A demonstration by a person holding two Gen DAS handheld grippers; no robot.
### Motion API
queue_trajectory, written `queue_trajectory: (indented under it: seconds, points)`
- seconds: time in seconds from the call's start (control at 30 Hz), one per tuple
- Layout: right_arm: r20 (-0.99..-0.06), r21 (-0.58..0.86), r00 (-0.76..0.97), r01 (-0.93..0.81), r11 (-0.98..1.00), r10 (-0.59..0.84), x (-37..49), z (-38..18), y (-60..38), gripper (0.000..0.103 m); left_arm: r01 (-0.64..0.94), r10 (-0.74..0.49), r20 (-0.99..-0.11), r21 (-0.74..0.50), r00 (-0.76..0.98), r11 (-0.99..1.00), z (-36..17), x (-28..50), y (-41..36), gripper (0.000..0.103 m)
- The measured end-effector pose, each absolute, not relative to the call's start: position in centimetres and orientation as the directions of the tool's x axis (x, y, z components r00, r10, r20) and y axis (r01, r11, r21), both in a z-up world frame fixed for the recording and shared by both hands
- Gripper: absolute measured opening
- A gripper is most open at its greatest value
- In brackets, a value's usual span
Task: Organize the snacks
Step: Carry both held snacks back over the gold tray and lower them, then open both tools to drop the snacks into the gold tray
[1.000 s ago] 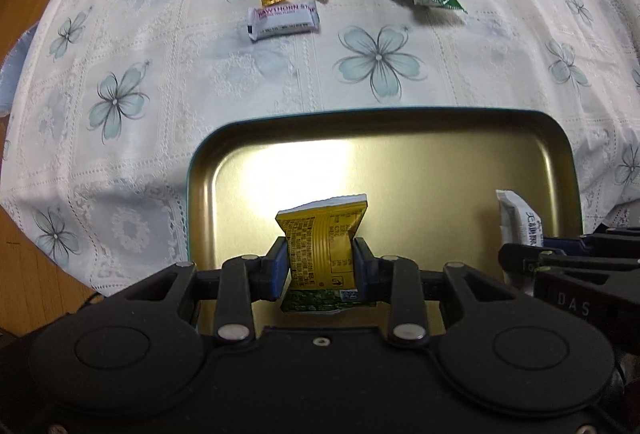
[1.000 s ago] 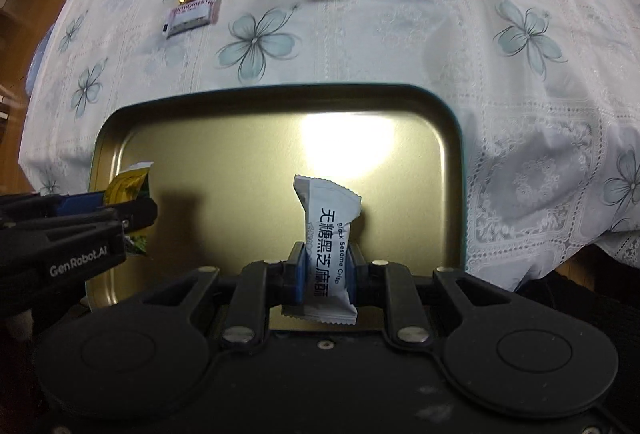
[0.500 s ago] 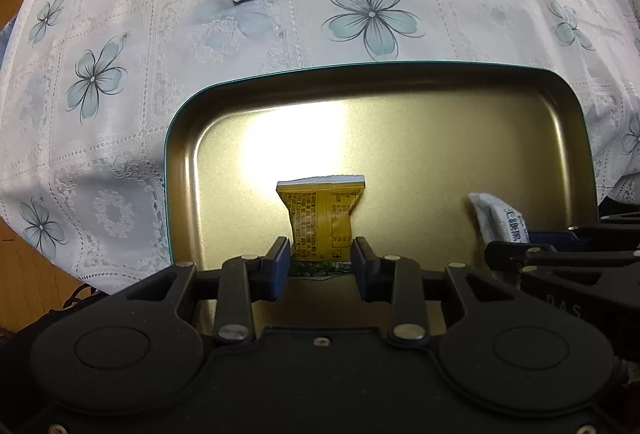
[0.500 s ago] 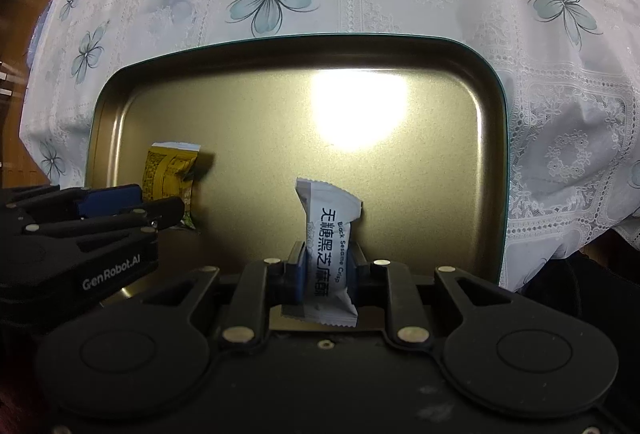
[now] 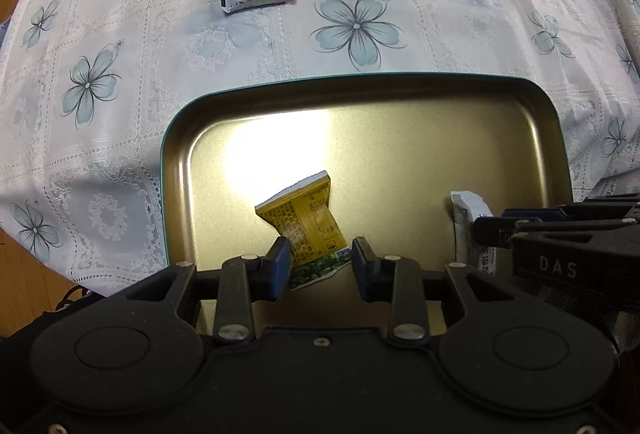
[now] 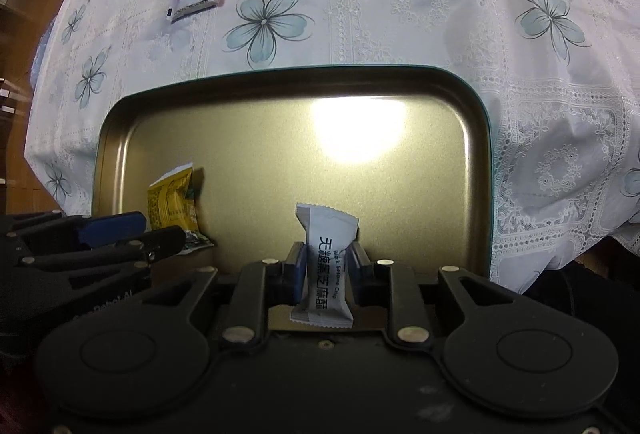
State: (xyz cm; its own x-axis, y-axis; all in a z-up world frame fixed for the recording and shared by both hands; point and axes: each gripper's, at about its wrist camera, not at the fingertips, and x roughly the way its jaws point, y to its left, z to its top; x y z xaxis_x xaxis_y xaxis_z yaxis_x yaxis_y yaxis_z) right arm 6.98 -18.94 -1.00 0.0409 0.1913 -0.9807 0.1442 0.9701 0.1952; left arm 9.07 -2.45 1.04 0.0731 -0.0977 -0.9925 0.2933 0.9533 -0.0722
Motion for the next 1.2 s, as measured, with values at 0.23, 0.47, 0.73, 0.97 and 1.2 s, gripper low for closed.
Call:
queue_trajectory:
  seconds: [0.23, 0.47, 0.73, 0.97, 1.2]
  points:
    - [-0.980, 0.199, 0.059, 0.169, 0.965, 0.192, 7.5, -0.5, -19.5, 0.026, 0.273, -0.071, -0.991, -0.037, 0.115, 0.961, 1.4, 9.3, -2.3, 0.043]
    - [-0.980, 0.198, 0.066, 0.164, 0.966, 0.190, 7.5, -0.2, -19.7, 0.026, 0.274, -0.053, -0.986, -0.008, 0.155, 0.962, 1.9, 9.4, -2.6, 0.043]
    - [-0.981, 0.188, 0.071, 0.177, 0.966, 0.178, 7.6, -0.1, -19.9, 0.026, 0.262, -0.047, -0.986, -0.004, 0.160, 0.965, 1.9, 9.4, -2.6, 0.043]
    - [-0.982, 0.182, 0.091, 0.184, 0.966, 0.168, 7.9, 0.4, -19.8, 0.026, 0.243, -0.054, -0.981, -0.006, 0.188, 0.970, 2.7, 9.9, -2.7, 0.043]
    - [-0.980, 0.179, 0.125, 0.206, 0.962, 0.156, 8.5, 1.0, -20.2, 0.026, 0.218, -0.034, -0.971, 0.019, 0.236, 0.976, 3.4, 10.7, -2.7, 0.043]
